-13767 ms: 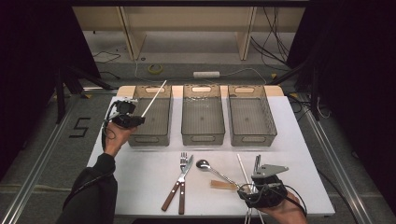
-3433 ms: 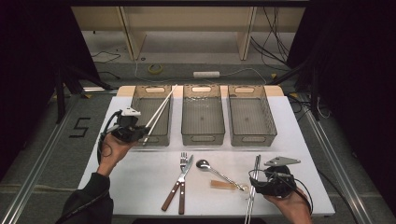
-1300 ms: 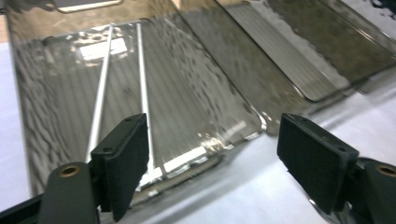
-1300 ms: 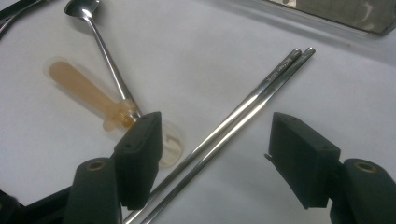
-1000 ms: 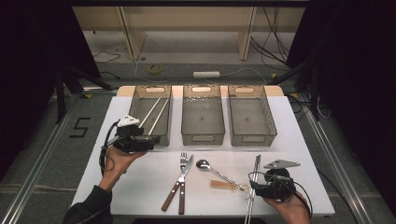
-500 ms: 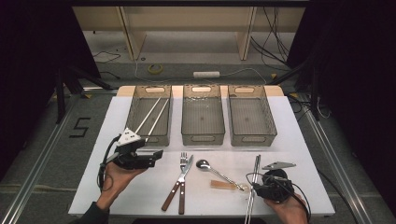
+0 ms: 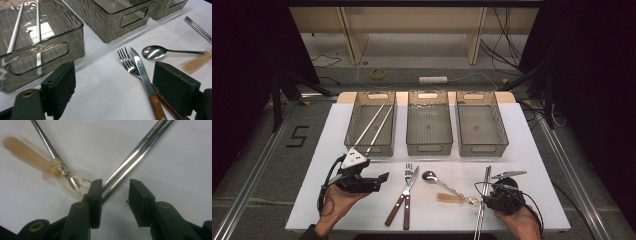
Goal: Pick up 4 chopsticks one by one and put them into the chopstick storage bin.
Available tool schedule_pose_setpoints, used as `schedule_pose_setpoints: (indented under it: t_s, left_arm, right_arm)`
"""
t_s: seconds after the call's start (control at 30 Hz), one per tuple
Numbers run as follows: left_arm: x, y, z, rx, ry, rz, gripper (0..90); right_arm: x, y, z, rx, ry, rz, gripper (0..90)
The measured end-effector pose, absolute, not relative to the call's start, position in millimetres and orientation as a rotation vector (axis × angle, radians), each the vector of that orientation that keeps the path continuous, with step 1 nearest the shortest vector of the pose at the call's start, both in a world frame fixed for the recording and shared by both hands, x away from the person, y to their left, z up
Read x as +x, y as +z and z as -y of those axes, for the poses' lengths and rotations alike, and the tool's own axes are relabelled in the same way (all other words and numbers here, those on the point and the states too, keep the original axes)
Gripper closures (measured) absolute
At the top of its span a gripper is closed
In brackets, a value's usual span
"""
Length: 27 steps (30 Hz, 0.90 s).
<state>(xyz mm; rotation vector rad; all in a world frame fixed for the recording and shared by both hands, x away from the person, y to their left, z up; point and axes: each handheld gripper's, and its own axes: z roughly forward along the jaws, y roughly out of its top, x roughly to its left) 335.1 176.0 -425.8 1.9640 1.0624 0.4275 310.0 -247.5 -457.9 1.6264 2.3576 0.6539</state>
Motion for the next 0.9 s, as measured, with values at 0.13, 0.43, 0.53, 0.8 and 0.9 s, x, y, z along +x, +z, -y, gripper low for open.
schedule_pose_setpoints:
  t_s: [0.13,0.43,0.53,0.8,0.9]
  left_arm:
    - [334,-426,-176,1.963,0.424,-1.065,17.9]
    - [332,-427,-175,1.969,0.430,-1.060,17.8]
    - [332,-427,-175,1.975,0.431,-1.058,17.8]
    - [331,-428,-174,1.978,0.429,-1.052,17.8]
    - [331,-428,-173,1.981,0.429,-1.051,17.8]
  right_arm:
    - [313,-460,244,1.618,0.633,-2.376,66.0]
    - [314,-462,239,1.599,0.575,-2.406,67.7]
    - [314,-462,238,1.592,0.566,-2.407,68.3]
    - [316,-462,237,1.582,0.514,-2.420,70.0]
    - [317,-462,236,1.568,0.489,-2.432,71.4]
